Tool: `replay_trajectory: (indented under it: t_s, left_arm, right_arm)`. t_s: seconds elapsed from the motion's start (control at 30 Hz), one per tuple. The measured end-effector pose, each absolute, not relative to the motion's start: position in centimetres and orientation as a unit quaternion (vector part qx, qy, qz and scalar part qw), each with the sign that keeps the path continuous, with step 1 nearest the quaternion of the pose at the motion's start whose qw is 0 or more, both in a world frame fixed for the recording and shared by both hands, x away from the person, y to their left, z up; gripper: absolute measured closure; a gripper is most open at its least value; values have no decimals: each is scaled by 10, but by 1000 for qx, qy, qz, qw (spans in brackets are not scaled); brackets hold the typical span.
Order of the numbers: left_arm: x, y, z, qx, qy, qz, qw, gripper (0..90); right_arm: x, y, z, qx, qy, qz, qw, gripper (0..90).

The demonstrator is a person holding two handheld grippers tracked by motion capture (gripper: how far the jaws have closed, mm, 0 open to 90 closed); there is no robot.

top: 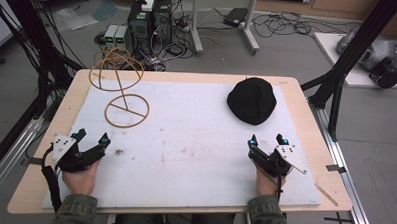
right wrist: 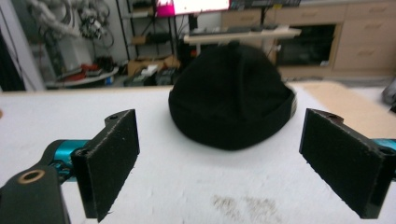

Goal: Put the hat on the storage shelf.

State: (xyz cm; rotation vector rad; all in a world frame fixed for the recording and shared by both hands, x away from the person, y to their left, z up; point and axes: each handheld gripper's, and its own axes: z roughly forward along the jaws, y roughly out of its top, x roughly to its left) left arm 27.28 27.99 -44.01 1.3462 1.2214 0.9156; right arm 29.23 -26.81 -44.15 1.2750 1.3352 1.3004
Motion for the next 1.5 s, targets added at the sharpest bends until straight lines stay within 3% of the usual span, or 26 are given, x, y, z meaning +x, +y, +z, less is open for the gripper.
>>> replay_trajectory:
  t_s: [0.13,1.17,1.5]
  left_arm:
    - [272,281,-440,559,512,387,526,189]
    - [273,282,-441,558,514,390,522,190]
    - [274,285,-442,559,518,387,519,191]
  right_arm:
    - [290,-269,-439,507,520,527,441,111]
    - [297,-268,-443,518,540,510,424,111]
    - [309,-270,-426,510,547,534,394,110]
